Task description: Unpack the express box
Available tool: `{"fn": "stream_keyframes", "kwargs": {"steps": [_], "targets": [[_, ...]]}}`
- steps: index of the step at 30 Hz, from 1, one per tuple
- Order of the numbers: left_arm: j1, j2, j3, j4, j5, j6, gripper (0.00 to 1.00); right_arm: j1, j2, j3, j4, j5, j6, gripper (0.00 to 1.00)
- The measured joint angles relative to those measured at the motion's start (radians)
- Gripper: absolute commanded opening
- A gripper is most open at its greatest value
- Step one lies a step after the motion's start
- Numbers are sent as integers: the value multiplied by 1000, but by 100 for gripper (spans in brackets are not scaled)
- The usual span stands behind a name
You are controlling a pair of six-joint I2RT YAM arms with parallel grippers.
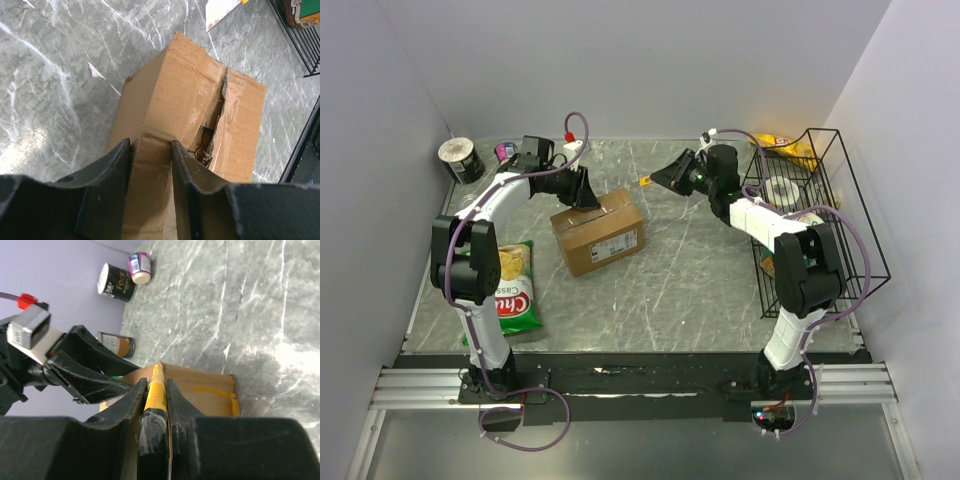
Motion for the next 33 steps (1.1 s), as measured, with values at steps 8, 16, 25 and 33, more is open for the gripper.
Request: {"fn": "stream_keyframes", "kwargs": {"steps": [8,16,25,33], "targets": [[0,0,0,0,0,0,1,0,0,-32,-2,-1,0,0],[0,0,0,0,-1,0,1,3,-3,-46,8,-5,3,0],[0,2,2,0,-2,0,1,9,-10,-72,16,-11,8,0],[0,3,2,0,-2,-4,1,11,-58,-112,12,-3,21,0]]}}
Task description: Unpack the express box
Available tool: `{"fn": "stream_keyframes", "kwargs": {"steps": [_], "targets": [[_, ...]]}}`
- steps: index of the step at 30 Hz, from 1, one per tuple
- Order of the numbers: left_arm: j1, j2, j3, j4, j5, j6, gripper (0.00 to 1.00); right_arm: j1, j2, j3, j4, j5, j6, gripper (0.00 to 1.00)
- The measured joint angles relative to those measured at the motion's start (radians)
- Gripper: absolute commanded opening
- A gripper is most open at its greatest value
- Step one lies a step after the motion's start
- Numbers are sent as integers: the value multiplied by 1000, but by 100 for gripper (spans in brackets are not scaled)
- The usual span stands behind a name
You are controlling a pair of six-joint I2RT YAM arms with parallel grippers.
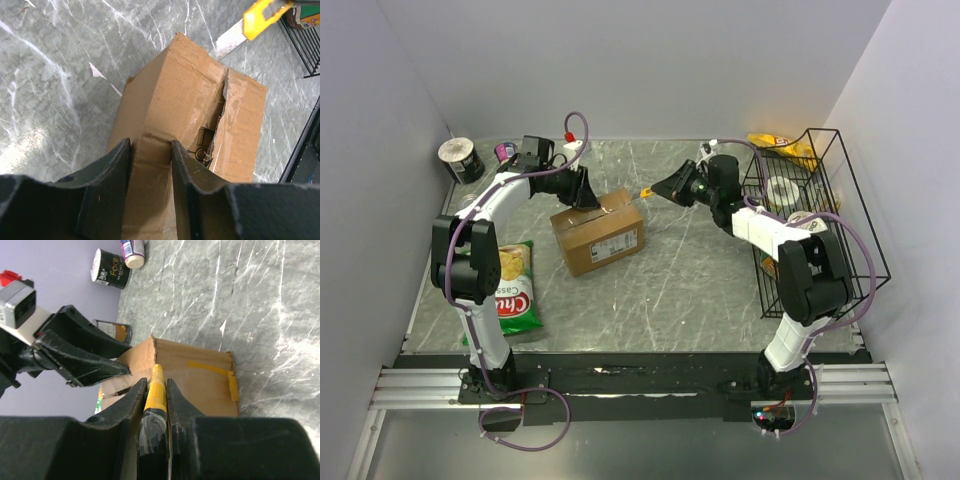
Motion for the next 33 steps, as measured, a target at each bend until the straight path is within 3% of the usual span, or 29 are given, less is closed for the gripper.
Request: {"fn": "stream_keyframes", "kwargs": {"steps": [21,28,33], "targets": [[5,12,21,-23,-1,-8,1,-3,-110,-105,-34,14,-12,0],[13,14,22,-19,-1,-5,1,-60,-241,-143,-158,-61,-101,0],[16,14,21,-18,-2,-4,1,-87,-232,-132,-153,-75,-94,0]]}}
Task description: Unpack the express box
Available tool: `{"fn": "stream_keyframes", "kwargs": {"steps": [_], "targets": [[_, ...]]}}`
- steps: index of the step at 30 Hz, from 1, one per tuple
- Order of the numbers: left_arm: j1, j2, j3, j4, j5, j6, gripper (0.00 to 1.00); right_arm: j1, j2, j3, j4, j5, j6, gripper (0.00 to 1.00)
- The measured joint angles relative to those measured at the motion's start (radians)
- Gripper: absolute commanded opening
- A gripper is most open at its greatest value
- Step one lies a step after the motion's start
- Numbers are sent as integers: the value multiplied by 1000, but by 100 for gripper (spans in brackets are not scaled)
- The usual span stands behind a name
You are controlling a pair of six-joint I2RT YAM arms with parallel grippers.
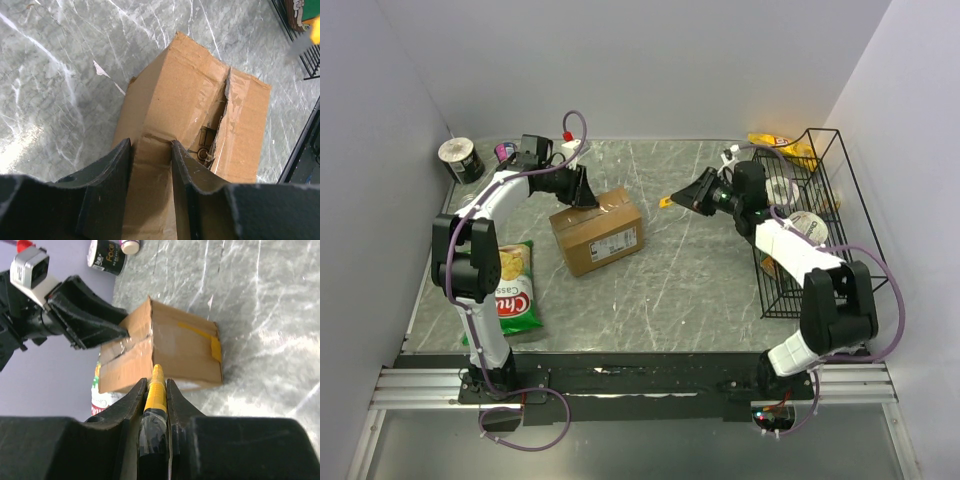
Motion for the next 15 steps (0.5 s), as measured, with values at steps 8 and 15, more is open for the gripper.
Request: {"fn": "stream_keyframes", "kwargs": {"steps": [8,15], "targets": [[-6,-5,-7,1,2,3,1,24,179,145,74,11,34,0],[-9,-12,-14,7,-2,3,1,43,266,243,104,18,53,0]]}}
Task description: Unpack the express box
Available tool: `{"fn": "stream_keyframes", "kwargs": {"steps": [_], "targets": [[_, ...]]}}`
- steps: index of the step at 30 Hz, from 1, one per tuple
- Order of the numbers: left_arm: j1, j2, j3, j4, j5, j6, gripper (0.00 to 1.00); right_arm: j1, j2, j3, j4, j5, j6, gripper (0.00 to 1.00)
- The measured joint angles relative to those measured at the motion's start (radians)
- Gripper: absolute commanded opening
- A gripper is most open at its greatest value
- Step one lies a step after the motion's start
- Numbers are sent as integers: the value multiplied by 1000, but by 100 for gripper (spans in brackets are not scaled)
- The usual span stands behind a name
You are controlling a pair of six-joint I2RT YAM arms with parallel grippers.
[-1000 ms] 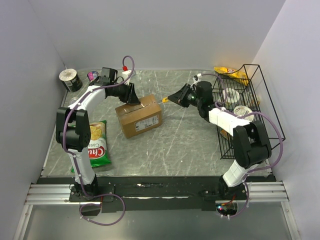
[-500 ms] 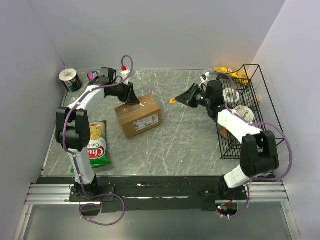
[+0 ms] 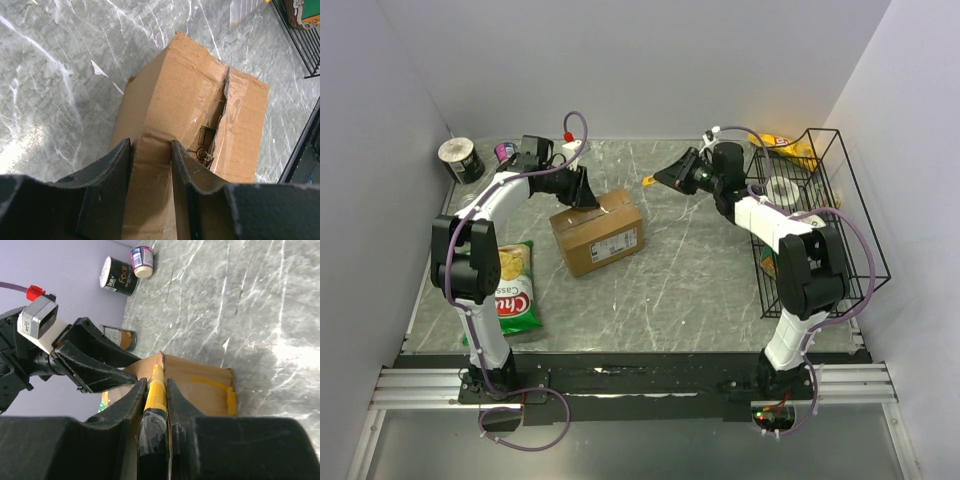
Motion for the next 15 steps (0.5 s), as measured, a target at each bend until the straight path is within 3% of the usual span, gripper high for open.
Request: {"fn": "stream_keyframes", "kwargs": {"steps": [15], "targets": [[0,0,0,0,-2,0,1,46,5,-19,13,13,9,0]]}}
